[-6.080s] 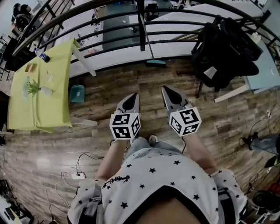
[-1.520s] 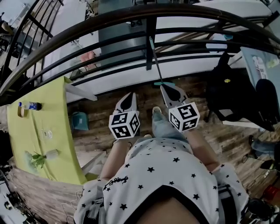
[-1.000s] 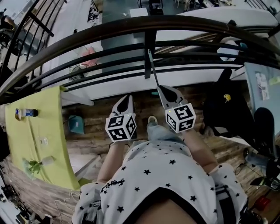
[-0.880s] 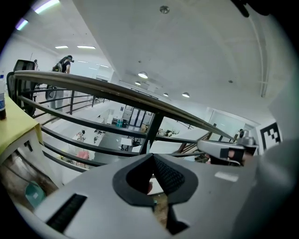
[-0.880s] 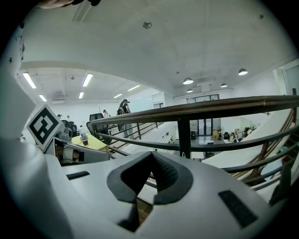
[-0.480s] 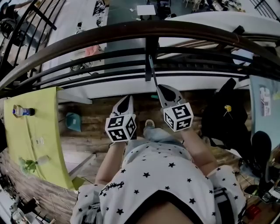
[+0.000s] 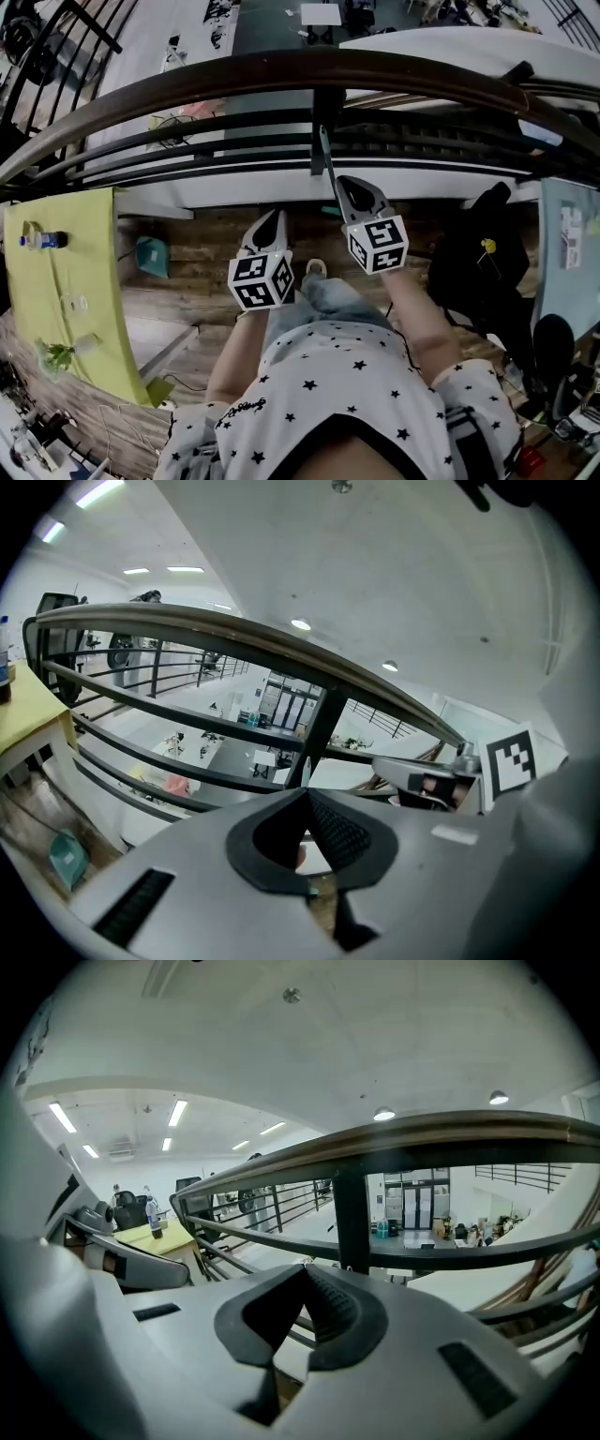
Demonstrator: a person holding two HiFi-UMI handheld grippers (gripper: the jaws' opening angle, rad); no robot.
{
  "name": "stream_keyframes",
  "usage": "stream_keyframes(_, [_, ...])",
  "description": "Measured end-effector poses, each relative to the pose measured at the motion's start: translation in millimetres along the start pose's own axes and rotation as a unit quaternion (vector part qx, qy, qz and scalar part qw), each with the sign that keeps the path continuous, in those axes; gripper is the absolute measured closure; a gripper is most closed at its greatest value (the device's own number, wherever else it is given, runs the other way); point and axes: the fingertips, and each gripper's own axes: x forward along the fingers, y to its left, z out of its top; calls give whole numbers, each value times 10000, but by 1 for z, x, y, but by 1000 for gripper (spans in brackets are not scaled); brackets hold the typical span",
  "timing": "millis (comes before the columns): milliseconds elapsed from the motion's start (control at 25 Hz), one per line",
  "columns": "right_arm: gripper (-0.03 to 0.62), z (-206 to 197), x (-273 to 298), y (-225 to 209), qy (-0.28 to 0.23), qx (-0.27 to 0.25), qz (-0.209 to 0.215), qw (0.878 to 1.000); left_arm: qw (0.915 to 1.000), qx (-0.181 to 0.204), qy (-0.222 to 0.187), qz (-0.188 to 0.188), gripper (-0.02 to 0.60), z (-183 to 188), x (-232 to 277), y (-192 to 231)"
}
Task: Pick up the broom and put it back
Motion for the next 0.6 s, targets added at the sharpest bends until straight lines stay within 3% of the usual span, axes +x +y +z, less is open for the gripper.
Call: stream_keyframes(600, [600, -40, 79, -36, 242, -2, -65, 9997, 9997, -202, 104, 121, 571, -15, 37, 27])
